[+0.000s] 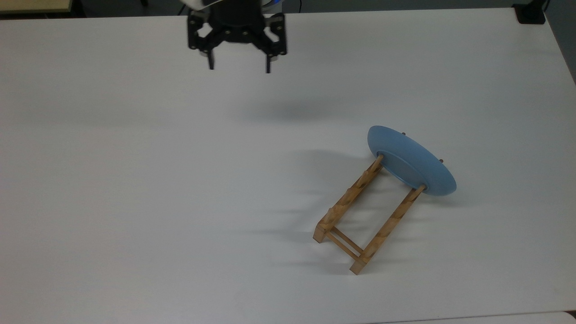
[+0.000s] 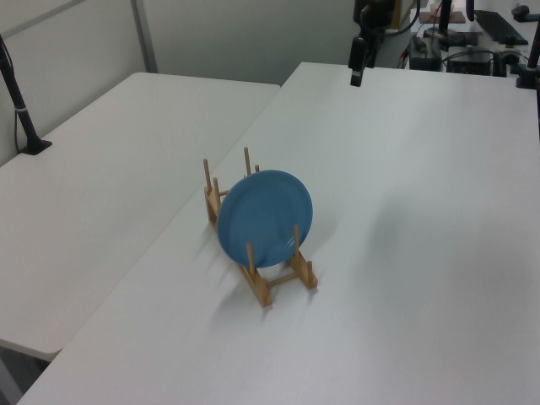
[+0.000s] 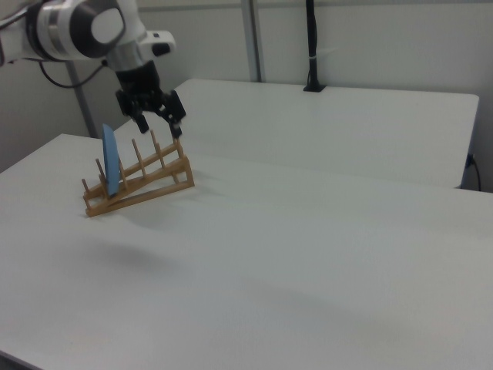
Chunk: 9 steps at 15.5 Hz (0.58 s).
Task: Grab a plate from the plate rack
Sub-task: 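Move the open gripper over the blue plate's rim in the rack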
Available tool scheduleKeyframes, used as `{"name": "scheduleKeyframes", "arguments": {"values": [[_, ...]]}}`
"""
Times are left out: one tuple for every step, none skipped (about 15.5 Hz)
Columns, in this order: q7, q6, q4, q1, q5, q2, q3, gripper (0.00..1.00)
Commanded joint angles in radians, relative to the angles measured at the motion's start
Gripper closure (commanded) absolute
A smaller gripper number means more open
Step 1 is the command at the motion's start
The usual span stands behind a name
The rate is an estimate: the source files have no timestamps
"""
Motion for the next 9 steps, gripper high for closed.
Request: {"name": "scheduleKeyframes", "arguments": {"values": [[-0.009,0.096,0.035,0.096,-0.012,0.006,-0.008,0.03],[-0.008,0.129,0.037,0.131,-0.039,0.019,-0.011,0.04],[-0.006,0.157,0.038,0.165,-0.07,0.032,-0.012,0.05],[-0.008,0.185,0.04,0.19,-0.096,0.048,-0.012,0.06],[-0.005,0.223,0.041,0.214,-0.115,0.069,-0.014,0.08],[-0.003,0.264,0.041,0.239,-0.132,0.088,-0.015,0.1],[-0.003,0.295,0.043,0.262,-0.153,0.101,-0.017,0.11],[-0.003,0.311,0.043,0.283,-0.191,0.115,-0.017,0.14],[0.0,0.32,0.046,0.302,-0.239,0.124,-0.017,0.16]]}}
